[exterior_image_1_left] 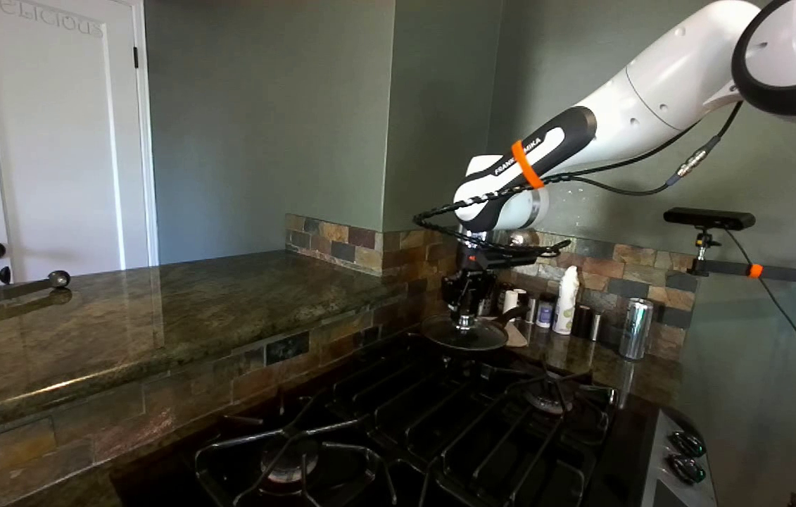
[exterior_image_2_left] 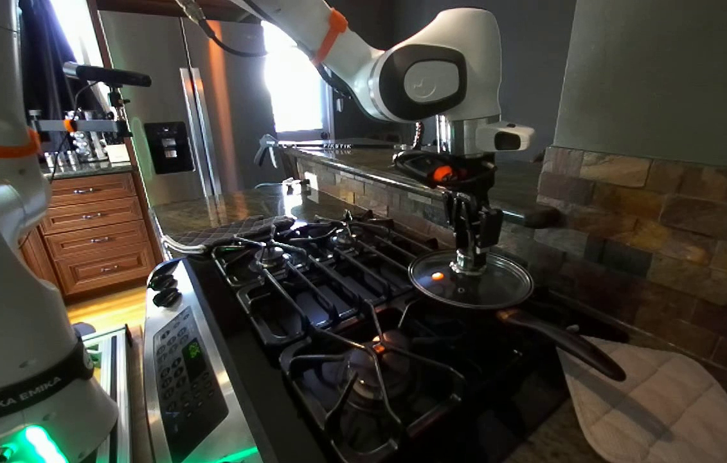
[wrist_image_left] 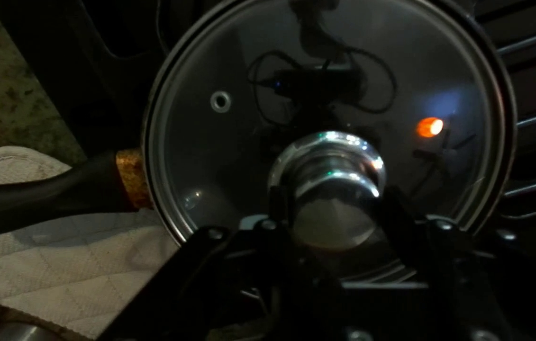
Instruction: Put the lid on the stove and then move the pan to the plate behind it
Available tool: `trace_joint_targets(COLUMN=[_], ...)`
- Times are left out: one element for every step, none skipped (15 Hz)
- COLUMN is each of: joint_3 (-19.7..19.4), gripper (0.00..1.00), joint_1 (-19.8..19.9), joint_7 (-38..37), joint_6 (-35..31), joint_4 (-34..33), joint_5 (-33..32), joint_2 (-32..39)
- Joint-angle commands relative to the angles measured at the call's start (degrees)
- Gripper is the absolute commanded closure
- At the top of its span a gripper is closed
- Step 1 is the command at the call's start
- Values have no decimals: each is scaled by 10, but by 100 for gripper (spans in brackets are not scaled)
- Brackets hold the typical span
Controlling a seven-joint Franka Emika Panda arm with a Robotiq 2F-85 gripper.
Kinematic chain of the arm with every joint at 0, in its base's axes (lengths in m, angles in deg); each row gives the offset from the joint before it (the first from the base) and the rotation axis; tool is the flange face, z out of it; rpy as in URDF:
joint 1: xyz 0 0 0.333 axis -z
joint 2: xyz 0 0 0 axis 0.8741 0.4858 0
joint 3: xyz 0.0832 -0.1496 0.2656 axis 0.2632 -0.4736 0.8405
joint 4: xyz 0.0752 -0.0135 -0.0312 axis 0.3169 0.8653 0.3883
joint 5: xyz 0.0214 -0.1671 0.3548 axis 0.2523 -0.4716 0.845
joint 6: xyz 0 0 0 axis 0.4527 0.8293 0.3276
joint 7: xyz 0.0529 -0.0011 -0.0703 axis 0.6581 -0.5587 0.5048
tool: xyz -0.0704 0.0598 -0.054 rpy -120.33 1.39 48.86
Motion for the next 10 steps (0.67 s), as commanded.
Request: trace_joint_targets(joint_3=[1,1,1,1,1,2,2,2,2,2], gripper=[19,14,6,6,16,36,37,45,52,62], joint_1=[3,3,3,3,3,4,4,4,4,4], joint_7=[6,6,7,7,8,10,10,11,12,12], joint_6=[-4,-4,-4,-4,-4,-4,-3,-3,-3,-4], joint_4=[-11,-12,-12,-12,-12,-12,-12,-12,-11,-11], joint_5=[12,12,12,13,13,14,15,15,16,15], joint_2=[11,12,13,13,13,14,14,15,15,15])
